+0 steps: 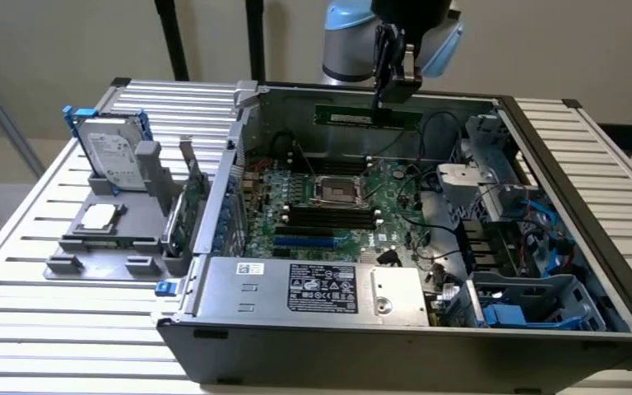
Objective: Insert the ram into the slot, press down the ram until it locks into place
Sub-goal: 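Insert the ram into the slot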
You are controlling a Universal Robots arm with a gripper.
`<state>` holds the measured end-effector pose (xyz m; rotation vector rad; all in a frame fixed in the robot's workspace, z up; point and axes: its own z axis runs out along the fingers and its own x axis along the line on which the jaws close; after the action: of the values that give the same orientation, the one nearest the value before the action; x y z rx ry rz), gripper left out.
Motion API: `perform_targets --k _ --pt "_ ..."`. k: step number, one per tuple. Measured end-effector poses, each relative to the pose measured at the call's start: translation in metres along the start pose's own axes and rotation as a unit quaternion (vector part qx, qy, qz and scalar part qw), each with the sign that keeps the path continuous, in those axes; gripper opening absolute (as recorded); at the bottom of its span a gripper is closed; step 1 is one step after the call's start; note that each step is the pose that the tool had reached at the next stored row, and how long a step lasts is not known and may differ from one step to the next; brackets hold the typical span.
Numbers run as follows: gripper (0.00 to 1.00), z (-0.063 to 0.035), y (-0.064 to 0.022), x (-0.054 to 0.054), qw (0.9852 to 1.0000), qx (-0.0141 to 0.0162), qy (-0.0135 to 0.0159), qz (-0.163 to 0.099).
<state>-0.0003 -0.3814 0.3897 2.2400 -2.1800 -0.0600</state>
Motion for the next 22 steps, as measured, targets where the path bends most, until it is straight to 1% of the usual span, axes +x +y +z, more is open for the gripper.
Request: perform_targets --k 2,5,13,17,22 --pt "0.13 0.0001 0.0003 0.0 1.0 0.0 0.0001 0.0" --pt "0.13 0.0023 0.003 0.0 1.0 0.0 0.0 0.0" --pt "0.13 0.017 0.0075 0.005 1.0 0.0 0.0001 -0.001" --pt "0.13 0.0244 0.0131 0.007 1.0 -0.0001 0.0001 -0.003" --pt "0.13 0.0339 0.0235 0.007 1.0 -0.0002 0.0003 -0.009"
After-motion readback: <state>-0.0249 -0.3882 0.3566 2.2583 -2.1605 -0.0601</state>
